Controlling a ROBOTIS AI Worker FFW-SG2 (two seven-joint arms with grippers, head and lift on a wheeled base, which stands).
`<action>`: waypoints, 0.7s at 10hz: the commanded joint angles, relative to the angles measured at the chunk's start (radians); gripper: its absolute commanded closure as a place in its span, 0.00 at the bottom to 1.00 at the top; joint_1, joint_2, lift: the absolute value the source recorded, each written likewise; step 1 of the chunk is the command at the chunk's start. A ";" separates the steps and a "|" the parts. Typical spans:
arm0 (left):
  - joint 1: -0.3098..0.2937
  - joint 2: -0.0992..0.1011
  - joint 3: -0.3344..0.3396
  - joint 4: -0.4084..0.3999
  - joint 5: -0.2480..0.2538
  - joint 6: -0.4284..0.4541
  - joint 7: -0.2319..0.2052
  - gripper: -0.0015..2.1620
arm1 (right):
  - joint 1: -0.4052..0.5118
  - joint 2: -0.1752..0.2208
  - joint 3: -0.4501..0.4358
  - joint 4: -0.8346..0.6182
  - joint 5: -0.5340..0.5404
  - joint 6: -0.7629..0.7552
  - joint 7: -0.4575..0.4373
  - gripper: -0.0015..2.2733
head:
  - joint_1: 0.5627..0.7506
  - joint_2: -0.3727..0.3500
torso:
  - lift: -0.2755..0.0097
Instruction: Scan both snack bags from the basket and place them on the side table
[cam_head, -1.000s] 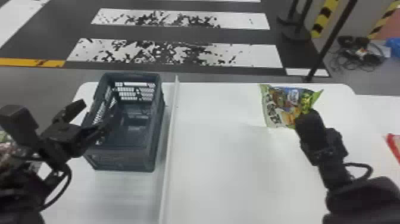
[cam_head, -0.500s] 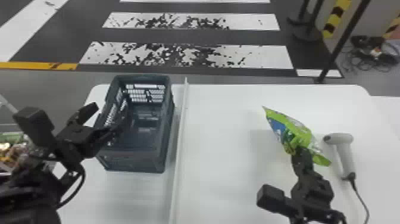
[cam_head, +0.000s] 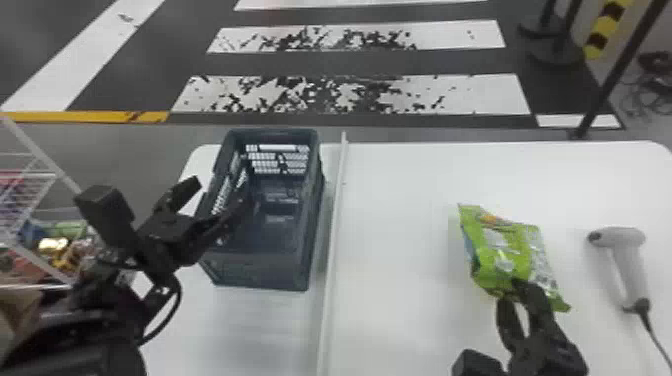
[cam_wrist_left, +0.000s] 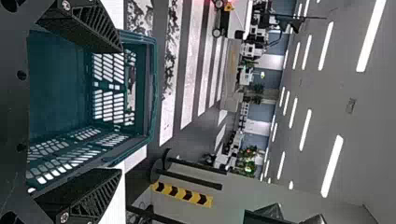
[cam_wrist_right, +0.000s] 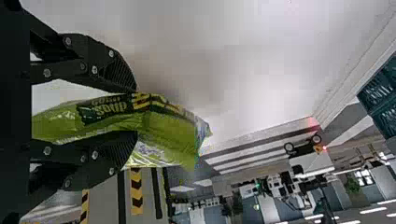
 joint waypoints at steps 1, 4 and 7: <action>0.002 0.001 0.000 0.000 0.000 -0.006 -0.001 0.04 | 0.027 -0.016 -0.048 -0.088 -0.154 0.001 0.072 0.02 | 0.70 0.70 | 0.70; 0.005 0.001 0.000 0.000 0.003 -0.012 -0.001 0.04 | 0.055 -0.010 -0.275 -0.260 -0.618 0.041 0.287 0.04 | 0.70 0.73 | 0.70; 0.013 0.001 0.000 -0.003 0.003 -0.009 -0.003 0.04 | 0.012 0.052 -0.465 -0.314 -0.880 0.093 0.376 0.72 | 0.70 0.70 | 0.70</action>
